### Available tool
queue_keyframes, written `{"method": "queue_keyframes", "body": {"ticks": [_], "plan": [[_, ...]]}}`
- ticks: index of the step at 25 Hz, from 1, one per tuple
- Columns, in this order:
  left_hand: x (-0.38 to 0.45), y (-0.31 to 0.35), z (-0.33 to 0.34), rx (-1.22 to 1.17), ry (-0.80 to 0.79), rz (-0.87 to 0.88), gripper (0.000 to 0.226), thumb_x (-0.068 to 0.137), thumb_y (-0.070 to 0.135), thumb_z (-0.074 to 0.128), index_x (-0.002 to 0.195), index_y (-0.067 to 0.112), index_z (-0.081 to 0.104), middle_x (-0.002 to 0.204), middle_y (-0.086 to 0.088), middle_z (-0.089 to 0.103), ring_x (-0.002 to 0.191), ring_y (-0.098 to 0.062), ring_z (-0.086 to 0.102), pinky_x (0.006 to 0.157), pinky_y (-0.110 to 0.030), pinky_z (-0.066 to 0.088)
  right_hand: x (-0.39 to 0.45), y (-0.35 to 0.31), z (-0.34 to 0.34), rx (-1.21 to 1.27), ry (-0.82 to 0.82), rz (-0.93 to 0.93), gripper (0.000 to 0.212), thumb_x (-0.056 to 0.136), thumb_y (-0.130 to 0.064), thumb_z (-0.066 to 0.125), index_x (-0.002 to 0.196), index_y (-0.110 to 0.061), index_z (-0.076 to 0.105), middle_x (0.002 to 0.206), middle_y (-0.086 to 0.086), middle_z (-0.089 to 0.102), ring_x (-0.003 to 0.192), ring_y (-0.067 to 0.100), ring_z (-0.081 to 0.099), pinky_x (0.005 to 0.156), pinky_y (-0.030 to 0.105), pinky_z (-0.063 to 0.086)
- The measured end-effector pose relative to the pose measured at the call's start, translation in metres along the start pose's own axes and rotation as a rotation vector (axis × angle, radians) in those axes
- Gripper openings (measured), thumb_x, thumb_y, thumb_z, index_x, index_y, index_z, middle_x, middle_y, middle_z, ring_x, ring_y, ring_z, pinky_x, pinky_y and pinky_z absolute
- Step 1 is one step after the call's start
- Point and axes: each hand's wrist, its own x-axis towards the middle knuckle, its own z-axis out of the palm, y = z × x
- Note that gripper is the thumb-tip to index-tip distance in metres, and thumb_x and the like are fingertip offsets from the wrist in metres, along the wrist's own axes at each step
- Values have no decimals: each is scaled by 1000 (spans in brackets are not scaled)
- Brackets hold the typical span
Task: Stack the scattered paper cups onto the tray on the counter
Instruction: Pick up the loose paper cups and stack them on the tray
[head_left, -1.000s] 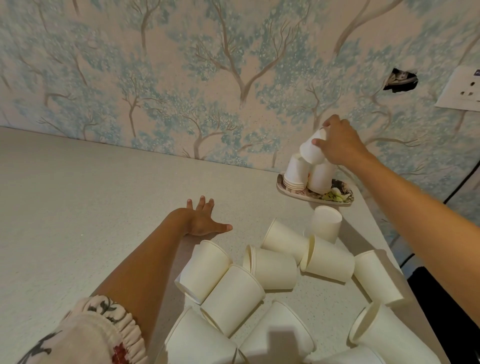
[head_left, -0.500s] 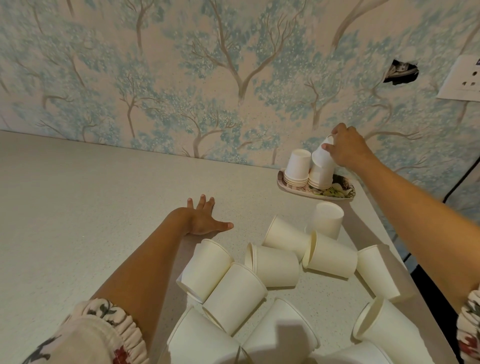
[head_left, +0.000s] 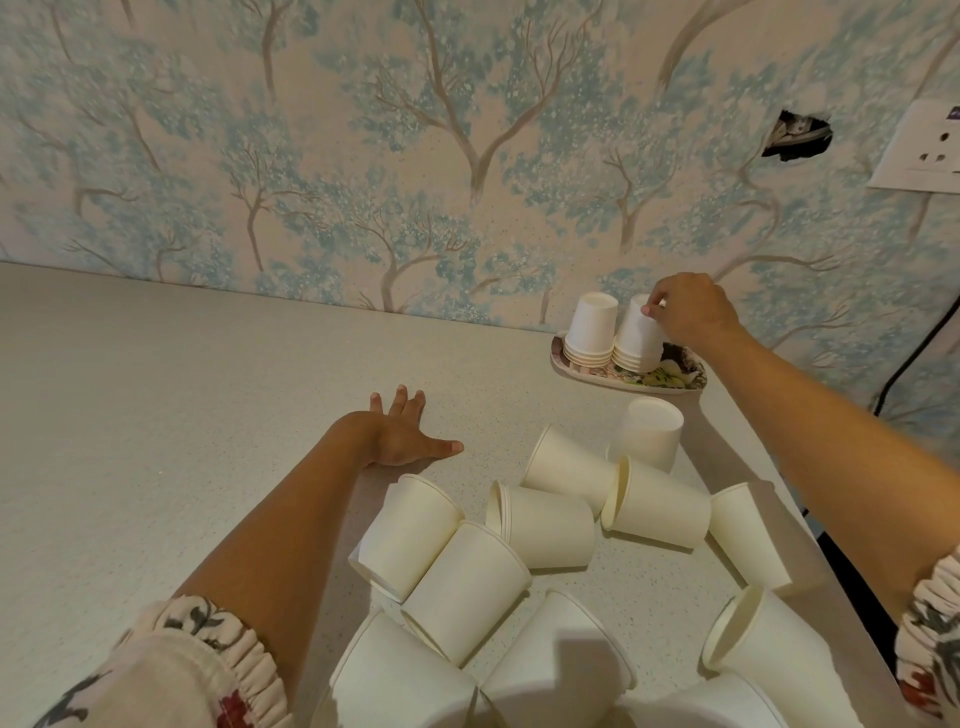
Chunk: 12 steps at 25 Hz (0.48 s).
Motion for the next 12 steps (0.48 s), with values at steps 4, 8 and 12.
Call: {"method": "queue_keyframes", "body": {"ticks": [4,8,12], "plan": [[1,0,0,8,-2,-4,107,83,76,44,155,22,-15,160,-4,-25,145,-37,-25,117,-56,-4,-6,-4,1,-9,-12,10,26,97,-30,60,107,-9,70,117,18,67,106,36,60,83,40,49],[0,0,0,21,0,-6,107,83,75,43,155,21,-15,161,-5,-25,145,-37,-24,117,-55,-4,-17,-14,-16,49,15,-21,35,95,-42,58,109,-12,69,117,14,67,106,33,60,81,38,48],[-3,3,-1,8,11,-8,105,85,73,44,155,20,-13,161,-5,-24,145,-36,-25,117,-54,-4,-41,-33,-38,-45,-282,-49,54,89,-62,55,112,-15,67,103,6,67,90,26,62,69,32,45]]}}
